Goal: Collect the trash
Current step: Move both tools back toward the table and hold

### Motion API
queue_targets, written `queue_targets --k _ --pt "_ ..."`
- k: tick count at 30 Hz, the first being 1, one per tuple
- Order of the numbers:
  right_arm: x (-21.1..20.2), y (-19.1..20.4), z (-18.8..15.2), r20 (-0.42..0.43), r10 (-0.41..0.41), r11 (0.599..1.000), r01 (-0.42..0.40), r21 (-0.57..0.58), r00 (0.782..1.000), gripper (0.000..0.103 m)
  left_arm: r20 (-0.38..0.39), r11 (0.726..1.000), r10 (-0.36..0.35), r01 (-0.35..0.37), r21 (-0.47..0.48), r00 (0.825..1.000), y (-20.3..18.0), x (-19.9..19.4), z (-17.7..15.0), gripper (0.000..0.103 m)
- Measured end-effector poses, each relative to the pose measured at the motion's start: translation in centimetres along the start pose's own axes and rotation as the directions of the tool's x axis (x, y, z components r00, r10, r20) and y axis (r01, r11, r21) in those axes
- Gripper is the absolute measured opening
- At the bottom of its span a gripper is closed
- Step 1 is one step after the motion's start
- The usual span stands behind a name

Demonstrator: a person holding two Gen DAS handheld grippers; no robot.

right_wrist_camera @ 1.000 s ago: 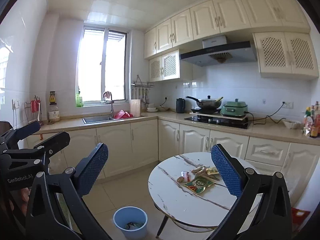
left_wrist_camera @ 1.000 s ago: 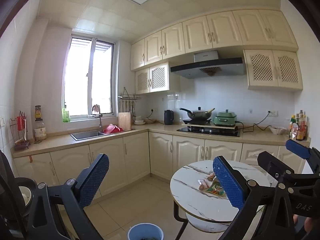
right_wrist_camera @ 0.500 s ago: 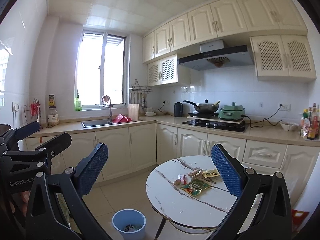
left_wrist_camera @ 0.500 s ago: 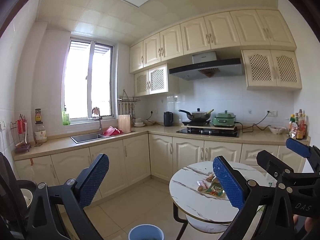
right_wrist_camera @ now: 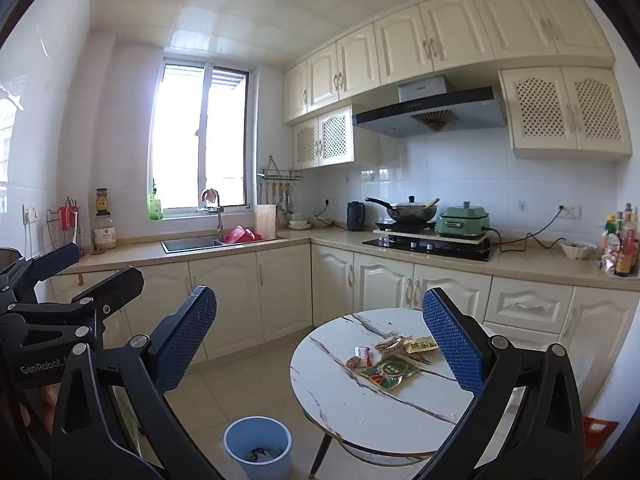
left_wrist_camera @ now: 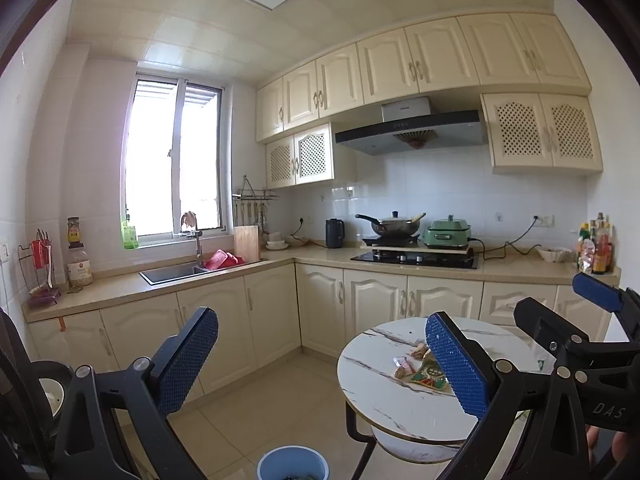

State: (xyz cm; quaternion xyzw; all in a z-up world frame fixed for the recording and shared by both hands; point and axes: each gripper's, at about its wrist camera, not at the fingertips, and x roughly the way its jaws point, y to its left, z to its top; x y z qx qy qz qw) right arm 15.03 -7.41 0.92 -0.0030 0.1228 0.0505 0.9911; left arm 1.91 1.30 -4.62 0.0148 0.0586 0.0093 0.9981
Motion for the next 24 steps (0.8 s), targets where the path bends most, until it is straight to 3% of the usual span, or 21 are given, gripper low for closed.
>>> queue_targets --k 7,13,16,24 --pt "1.7 -1.7 -1.3 -0.043 -0.026 0.999 0.027 0.018 0.999 0.103 -0.067 1.000 -0.020 0.021 0.010 0.998 -0.7 4.1 -0.5 0.102" --pt "5.1 -5.6 -4.3 -0.138 -0.084 0.994 0.092 0.051 0.987 0.103 -0.194 0.998 -0.057 0.059 0.008 0.979 -2.2 10.9 -1.5 0.102" --pt "7.2 -8.1 -6.3 -0.197 -0.112 0.989 0.129 0.076 0.974 0.103 -0.272 0.997 -0.077 0.081 0.003 0.959 -3.1 15.1 -2.1 0.102" --pt "14.0 -15.2 -11.6 -0.375 -0.151 0.969 0.212 0.127 0.915 0.103 -0.467 0.993 -0.112 0.120 -0.013 0.877 -5.2 27.9 -3.5 0.102"
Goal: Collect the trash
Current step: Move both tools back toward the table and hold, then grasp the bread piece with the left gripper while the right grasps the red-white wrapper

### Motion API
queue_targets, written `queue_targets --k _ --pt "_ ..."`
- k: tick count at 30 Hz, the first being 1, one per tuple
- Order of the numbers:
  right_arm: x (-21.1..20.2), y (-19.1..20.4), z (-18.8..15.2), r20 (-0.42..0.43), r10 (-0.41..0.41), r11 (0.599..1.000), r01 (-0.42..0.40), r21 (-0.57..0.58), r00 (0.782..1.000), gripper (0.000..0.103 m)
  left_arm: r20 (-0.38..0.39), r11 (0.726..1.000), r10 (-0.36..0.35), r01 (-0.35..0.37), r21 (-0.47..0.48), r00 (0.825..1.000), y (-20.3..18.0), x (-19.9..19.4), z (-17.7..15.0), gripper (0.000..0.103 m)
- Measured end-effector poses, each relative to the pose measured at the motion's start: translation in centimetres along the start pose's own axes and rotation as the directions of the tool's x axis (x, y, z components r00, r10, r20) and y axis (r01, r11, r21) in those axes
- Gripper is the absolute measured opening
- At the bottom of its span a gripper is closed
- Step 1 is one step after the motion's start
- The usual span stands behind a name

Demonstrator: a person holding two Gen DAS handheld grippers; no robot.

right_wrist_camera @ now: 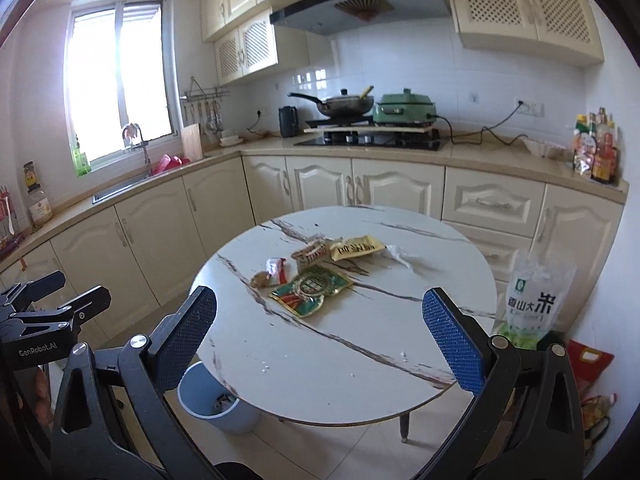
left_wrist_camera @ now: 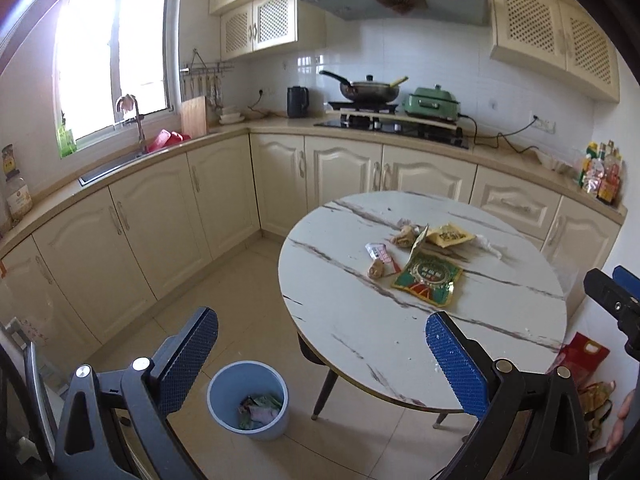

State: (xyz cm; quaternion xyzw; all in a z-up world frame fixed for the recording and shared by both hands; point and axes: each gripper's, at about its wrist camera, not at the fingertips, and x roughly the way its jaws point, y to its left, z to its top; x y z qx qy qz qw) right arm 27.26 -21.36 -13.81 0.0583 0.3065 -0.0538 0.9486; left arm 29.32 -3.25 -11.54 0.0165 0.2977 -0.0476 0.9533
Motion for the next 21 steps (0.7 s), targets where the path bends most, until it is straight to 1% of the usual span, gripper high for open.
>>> queue_targets --k 2,5,7,11,13,14,15,18,21 --pt "2.3 -1.3 0.1 -0.038 -0.008 1.000 0.009 0.007 0.999 0.103 -0.035 1.000 -0.015 0.015 0.005 0.999 -0.3 3.0 1.4 0.102" --pt "5.2 -2.5 0.4 -0.085 -0.021 1.000 0.022 0.005 0.996 0.103 -0.085 0.999 -0.045 0.046 0.007 0.995 -0.6 7.2 2.4 0.102" --pt "7.3 -3.1 0.8 -0.116 -0.032 0.999 0.032 -0.002 0.993 0.103 -0.113 0.998 -0.060 0.062 0.010 0.992 -0.8 10.2 3.9 0.102" --pt "11.7 -4.2 2.2 -0.170 -0.040 0.999 0.037 -0.021 0.985 0.103 -0.163 0.995 -0.093 0.098 0.018 0.982 -1.0 16.7 6.8 0.101" --pt "13.7 -4.4 2.9 -0.194 -0.049 0.998 0.042 -0.036 0.980 0.103 -0.184 0.992 -0.115 0.123 0.027 0.976 -0.9 20.1 7.6 0.101" --pt "14.6 -4.6 3.2 -0.201 -0.052 0.998 0.045 -0.041 0.978 0.103 -0.198 0.992 -0.115 0.123 0.029 0.973 -0.8 21.7 8.1 0.100" --pt "15.4 -4.7 3.5 -0.206 -0.047 0.998 0.039 -0.046 0.977 0.103 -0.209 0.992 -0.116 0.125 0.028 0.971 -0.7 23.1 7.9 0.095" --pt "17.9 -4.6 4.0 -0.230 -0.044 0.998 0.031 -0.060 0.972 0.103 -0.245 0.990 -0.138 0.144 0.006 0.960 0.2 27.5 9.1 0.084" --pt "20.1 -4.3 4.4 -0.247 -0.035 0.997 0.016 -0.076 0.968 0.103 -0.256 0.986 -0.162 0.164 -0.013 0.953 1.1 30.9 10.2 0.073"
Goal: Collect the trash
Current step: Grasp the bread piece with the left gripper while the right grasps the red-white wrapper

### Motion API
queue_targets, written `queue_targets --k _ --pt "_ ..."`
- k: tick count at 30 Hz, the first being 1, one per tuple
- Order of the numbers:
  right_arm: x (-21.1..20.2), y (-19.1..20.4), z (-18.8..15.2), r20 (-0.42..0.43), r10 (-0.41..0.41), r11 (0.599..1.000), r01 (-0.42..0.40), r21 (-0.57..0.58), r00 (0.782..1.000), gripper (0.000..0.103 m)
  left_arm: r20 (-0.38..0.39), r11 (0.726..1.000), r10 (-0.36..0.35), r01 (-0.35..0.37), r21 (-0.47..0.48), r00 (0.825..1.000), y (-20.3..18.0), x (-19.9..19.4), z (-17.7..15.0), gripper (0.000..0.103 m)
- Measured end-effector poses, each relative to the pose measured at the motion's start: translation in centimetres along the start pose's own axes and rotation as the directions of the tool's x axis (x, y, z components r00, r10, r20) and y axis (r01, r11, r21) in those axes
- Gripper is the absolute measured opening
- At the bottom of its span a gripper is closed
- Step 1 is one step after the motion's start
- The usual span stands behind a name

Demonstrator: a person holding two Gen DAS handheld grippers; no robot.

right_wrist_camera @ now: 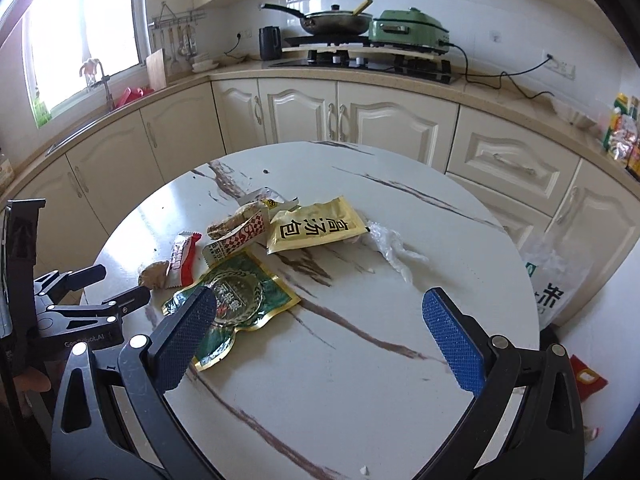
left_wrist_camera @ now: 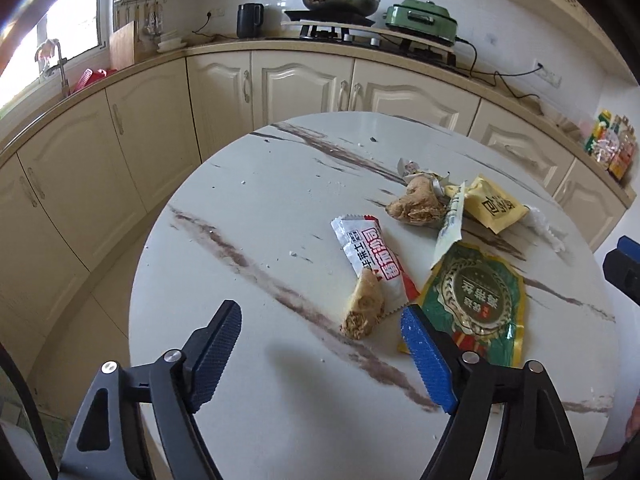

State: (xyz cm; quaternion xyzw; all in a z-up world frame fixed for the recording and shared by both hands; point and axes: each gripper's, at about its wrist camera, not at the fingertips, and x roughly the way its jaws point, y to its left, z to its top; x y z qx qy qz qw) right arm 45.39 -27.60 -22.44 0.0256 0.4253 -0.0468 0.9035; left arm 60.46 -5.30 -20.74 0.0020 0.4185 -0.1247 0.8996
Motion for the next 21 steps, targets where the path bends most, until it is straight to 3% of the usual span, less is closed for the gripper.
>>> queue_targets --k 4,6,8,11,14,19,21 --pt "2.2 0.9 0.9 -0.018 0.016 1.000 -0.016 -0.014 1.000 0.103 -0.002 1.000 -0.012 0.012 0.020 1.000 0.7 2.1 0.9 0.061" --pt "3.1 1.6 1.2 -0.023 0.035 0.999 -0.035 -0.018 0.999 0.103 0.005 0.998 -0.049 0.049 0.034 0.999 0.9 2.6 1.5 0.046" --pt "3.9 2.7 1.7 -0.027 0.048 0.998 -0.049 -0.029 0.998 0.103 0.003 0.994 -0.098 0.097 0.050 0.995 0.7 2.4 1.3 0.016" --pt "4.7 4.2 2.3 -0.026 0.064 0.997 -0.065 -0.043 0.998 0.103 0.021 0.993 -0.092 0.090 0.077 0.995 1.3 1.9 0.7 0.016" --pt "5.3 6.3 3.0 -0.025 0.095 0.994 -0.096 -0.058 0.995 0.103 0.047 0.991 -0.127 0.125 0.053 0.991 2.5 0.3 -0.4 0.016" --pt "7.3 10.6 3.9 -0.065 0.181 0.979 -0.186 -0.088 0.981 0.103 0.096 0.994 -0.107 0.105 0.024 0.990 5.1 -3.4 -2.1 0.016" --pt "8.3 12.1 3.7 -0.094 0.199 0.974 -0.208 -0.093 0.975 0.095 0.111 0.997 -0.082 0.081 0.019 0.990 6.3 -5.2 -3.1 0.016"
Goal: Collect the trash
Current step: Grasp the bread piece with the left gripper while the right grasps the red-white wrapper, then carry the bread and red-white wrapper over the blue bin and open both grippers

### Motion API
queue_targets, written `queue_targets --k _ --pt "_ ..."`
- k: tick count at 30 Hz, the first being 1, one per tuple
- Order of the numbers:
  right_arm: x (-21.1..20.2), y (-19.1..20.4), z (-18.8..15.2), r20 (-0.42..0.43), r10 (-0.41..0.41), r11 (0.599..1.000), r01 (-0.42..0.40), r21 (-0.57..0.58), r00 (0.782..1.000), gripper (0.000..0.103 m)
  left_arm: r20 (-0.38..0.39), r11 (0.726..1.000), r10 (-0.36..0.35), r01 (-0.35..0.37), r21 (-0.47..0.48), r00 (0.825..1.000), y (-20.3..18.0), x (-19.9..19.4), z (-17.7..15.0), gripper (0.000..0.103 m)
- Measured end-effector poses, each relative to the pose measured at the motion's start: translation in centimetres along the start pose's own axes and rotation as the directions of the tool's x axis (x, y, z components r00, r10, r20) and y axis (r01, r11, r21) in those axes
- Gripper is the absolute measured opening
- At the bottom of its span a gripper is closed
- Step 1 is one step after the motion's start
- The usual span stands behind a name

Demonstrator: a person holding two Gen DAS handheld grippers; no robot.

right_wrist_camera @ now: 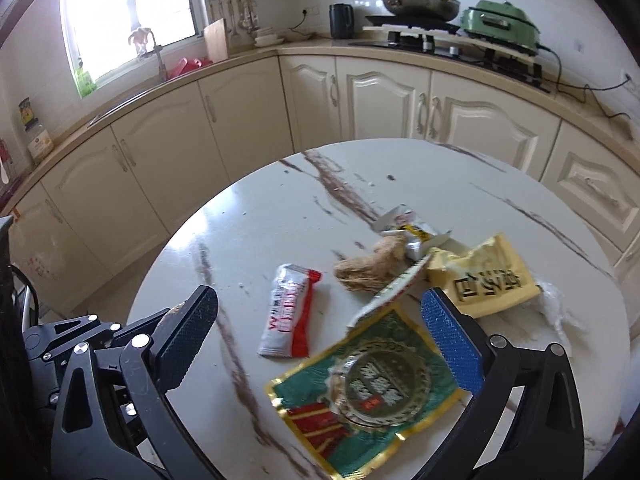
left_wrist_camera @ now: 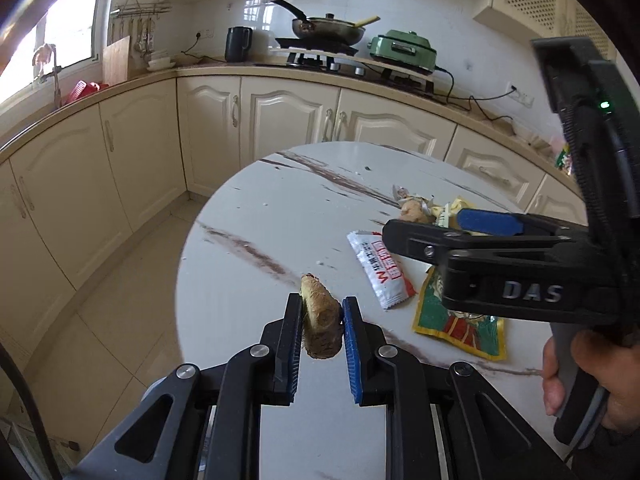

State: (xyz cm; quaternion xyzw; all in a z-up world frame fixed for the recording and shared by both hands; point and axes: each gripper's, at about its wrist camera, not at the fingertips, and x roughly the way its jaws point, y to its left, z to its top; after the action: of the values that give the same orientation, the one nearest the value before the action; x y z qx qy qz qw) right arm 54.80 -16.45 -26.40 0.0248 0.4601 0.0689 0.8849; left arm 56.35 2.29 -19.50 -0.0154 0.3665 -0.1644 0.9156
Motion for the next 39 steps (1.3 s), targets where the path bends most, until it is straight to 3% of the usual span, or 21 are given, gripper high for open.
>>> queue_targets --k 2,6,8,13,19,25,30,35,39 --pt "1.4 1.2 -0.1 -0.039 0.020 1.000 -0.021 -0.013 0.999 0.075 0.007 1.000 0.021 -0.021 -0.010 1.000 1.2 -1.0 -0.5 0.016" --pt "3.6 2.1 -0.6 -0.096 0.023 1.000 -0.024 -0.012 0.995 0.070 0.013 0.999 0.035 -0.035 -0.034 0.999 2.4 -2.7 -1.5 0.016" --pt "4.6 2.1 -1.0 -0.129 0.024 1.000 -0.025 -0.005 0.991 0.055 0.012 0.999 0.031 -0.031 -0.042 0.999 2.8 -3.0 -2.0 0.016" --pt "5.3 2.0 -1.5 -0.151 -0.020 1.000 0.017 -0.021 0.988 0.042 0.011 0.999 0.005 -0.005 -0.053 1.000 3.2 -4.9 -3.3 0.016" --pt "4.8 1.5 -1.7 -0.160 -0.031 0.999 0.028 -0.019 0.987 0.014 0.017 0.997 -0.008 0.010 -0.076 1.000 5.4 -7.0 -3.7 0.016" --pt "2.9 2.1 -2.0 -0.138 0.010 1.000 -0.007 0.022 0.990 0.013 0.029 0.994 0.017 -0.014 -0.104 0.999 7.7 -9.9 -4.6 0.016" --pt "-0.9 8.0 -1.4 -0.055 0.118 0.992 -0.120 -0.027 0.991 0.013 0.037 0.987 0.054 -0.048 -0.151 0.998 10.1 -13.1 -6.6 0.016" --pt "-1.9 17.1 -2.2 -0.049 0.286 0.950 -0.289 -0.113 0.957 0.013 0.008 0.972 0.119 -0.114 -0.206 0.993 13.8 -15.8 -9.7 0.016" --pt "1.1 22.9 -4.2 -0.116 0.349 0.920 -0.363 -0.145 0.930 0.013 -0.052 0.956 0.158 -0.166 -0.244 0.986 16.4 -16.0 -12.1 0.016"
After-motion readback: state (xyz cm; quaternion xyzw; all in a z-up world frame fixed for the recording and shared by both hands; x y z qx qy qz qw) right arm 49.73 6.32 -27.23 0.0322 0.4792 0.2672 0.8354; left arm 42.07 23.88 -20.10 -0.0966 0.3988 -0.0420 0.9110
